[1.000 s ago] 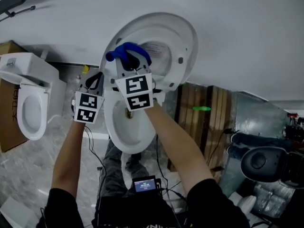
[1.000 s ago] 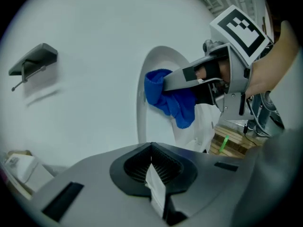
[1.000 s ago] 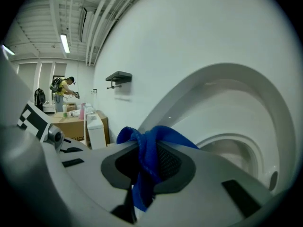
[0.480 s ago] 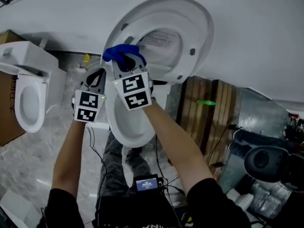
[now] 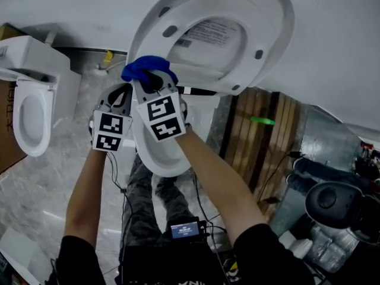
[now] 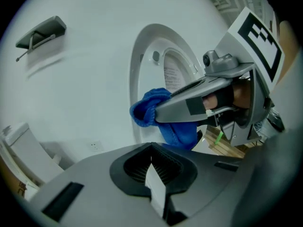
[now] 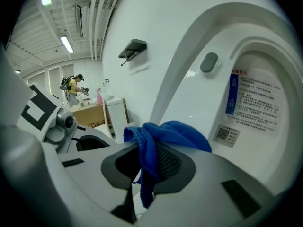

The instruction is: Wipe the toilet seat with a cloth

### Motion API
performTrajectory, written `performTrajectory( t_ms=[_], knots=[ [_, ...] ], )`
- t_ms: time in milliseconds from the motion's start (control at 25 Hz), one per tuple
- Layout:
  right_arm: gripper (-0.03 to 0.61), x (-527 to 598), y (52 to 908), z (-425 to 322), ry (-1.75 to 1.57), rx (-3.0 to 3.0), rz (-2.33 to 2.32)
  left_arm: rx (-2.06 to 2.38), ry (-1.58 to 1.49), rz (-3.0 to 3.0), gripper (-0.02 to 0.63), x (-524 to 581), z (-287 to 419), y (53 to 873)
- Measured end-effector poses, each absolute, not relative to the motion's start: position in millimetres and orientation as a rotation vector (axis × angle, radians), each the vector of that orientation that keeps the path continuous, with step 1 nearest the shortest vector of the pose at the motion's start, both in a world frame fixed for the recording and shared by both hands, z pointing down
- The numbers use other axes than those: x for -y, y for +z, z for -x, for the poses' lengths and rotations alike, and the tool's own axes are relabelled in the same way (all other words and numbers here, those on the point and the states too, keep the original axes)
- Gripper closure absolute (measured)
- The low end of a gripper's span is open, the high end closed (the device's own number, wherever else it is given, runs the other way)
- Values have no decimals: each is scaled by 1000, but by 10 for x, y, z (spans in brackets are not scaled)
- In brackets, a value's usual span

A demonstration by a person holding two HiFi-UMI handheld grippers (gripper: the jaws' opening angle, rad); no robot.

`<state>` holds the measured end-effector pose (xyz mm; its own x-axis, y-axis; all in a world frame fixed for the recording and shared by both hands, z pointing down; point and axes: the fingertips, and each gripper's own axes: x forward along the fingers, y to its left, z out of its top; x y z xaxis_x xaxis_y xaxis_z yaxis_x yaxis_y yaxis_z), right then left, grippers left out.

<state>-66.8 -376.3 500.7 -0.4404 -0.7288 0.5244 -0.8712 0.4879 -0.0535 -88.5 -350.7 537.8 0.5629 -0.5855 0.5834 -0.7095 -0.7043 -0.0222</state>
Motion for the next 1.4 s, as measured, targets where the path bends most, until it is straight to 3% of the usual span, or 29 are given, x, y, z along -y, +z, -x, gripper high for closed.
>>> performTrajectory(
  t_ms=[960,1400],
  knots=[
    [517,3419,6045,579,494,2329,-1267,1050,897,-2539,601,3211,791,6317],
    [517,3263,6569,-25,562,2232,-1367,977,918,-2587,603,3084,444,6617]
  ],
)
